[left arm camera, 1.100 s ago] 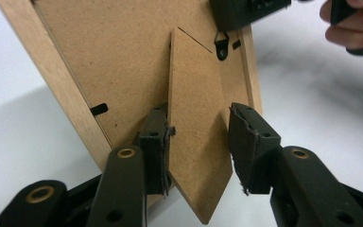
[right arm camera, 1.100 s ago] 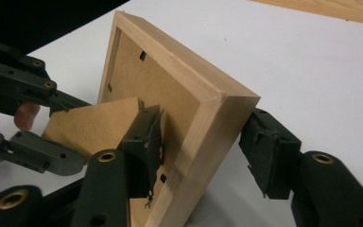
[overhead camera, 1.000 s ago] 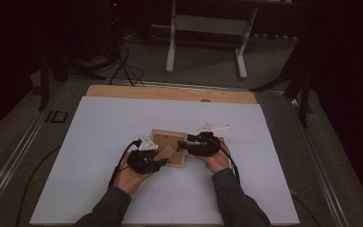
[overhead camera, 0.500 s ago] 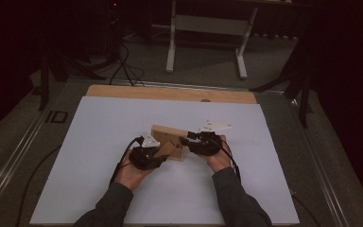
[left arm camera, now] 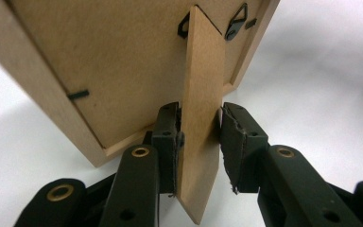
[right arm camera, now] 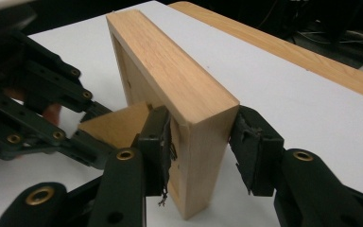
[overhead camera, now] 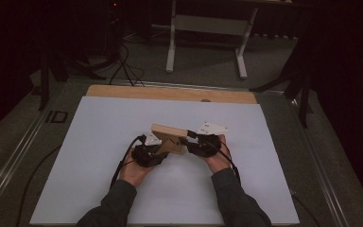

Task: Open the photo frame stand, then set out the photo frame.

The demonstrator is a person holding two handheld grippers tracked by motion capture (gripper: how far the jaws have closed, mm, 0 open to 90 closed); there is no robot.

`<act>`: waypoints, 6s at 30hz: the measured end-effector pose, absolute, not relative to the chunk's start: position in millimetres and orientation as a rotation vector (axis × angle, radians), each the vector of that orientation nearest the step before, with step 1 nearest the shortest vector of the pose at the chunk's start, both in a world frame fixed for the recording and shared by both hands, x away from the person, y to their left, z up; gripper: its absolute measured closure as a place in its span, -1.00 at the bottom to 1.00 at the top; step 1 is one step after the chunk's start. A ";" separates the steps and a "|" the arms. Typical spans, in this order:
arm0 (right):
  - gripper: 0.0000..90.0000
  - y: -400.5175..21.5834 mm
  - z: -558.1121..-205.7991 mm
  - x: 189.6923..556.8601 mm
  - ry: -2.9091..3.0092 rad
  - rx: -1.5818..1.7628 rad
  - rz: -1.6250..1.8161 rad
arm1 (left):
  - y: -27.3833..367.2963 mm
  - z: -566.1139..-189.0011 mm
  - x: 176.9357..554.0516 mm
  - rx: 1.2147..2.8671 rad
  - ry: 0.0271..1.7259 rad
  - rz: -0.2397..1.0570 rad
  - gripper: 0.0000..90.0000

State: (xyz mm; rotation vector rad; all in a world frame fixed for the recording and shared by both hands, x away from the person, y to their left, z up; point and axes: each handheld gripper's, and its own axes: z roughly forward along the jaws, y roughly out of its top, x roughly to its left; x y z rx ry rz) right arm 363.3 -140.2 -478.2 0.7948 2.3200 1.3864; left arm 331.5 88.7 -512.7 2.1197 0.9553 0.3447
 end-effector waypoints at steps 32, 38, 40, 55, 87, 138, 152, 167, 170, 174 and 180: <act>0.16 -135.1 -481.7 324.5 2.389 0.726 1.425 | 120.6 -510.8 306.6 1.978 0.960 0.182 0.43; 0.15 -134.5 -482.5 320.3 2.401 0.711 1.414 | 122.7 -510.1 302.2 1.981 0.952 0.186 0.42; 0.13 -133.6 -483.1 317.2 2.410 0.697 1.399 | 122.2 -510.2 300.1 1.992 0.947 0.205 0.42; -0.01 -138.8 -474.8 312.1 2.373 0.688 1.447 | 128.1 -506.5 294.8 1.988 0.950 0.273 0.33; -0.07 -134.1 -463.6 307.3 2.358 0.660 1.510 | 137.5 -494.3 288.8 1.954 0.936 0.373 0.31; 0.99 -142.0 -486.1 338.1 2.252 0.952 1.535 | 135.0 -490.7 287.7 1.956 0.922 0.405 0.99; 0.99 -140.2 -487.9 338.7 2.264 0.945 1.551 | 131.9 -494.0 295.1 1.950 0.951 0.403 0.99; 0.99 -139.5 -487.8 337.1 2.273 0.927 1.551 | 127.5 -494.2 297.8 1.941 0.960 0.398 0.99; 0.99 -138.8 -487.8 336.1 2.280 0.921 1.547 | 126.4 -493.6 297.8 1.940 0.958 0.396 0.99; 0.99 -137.8 -487.6 334.6 2.284 0.910 1.540 | 124.2 -492.7 297.7 1.943 0.951 0.397 0.99; 0.99 -137.5 -487.5 333.3 2.289 0.906 1.539 | 118.7 -493.0 297.1 1.951 0.940 0.389 0.99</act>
